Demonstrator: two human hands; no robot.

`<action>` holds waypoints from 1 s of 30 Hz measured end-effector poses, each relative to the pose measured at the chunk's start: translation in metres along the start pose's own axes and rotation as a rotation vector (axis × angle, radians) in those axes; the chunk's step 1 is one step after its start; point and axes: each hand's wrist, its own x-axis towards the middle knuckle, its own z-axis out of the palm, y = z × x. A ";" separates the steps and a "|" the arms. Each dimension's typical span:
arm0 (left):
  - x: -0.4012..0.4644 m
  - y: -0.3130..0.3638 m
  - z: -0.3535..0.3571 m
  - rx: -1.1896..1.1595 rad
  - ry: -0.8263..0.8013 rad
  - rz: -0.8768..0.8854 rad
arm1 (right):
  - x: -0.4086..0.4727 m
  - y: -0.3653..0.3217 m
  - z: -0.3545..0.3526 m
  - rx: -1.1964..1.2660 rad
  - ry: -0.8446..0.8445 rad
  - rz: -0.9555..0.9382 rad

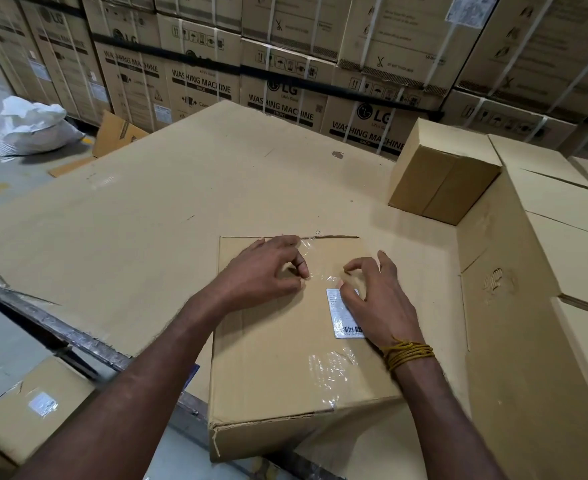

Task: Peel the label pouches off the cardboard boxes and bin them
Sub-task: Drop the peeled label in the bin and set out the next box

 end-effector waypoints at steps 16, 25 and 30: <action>-0.004 0.011 -0.006 0.021 -0.009 -0.044 | -0.002 -0.004 -0.002 -0.004 -0.026 -0.066; -0.005 0.012 -0.006 0.023 -0.014 -0.055 | -0.001 -0.003 0.000 -0.025 -0.024 -0.079; -0.006 0.012 -0.006 0.018 -0.008 -0.042 | 0.000 -0.001 0.001 -0.010 -0.015 -0.038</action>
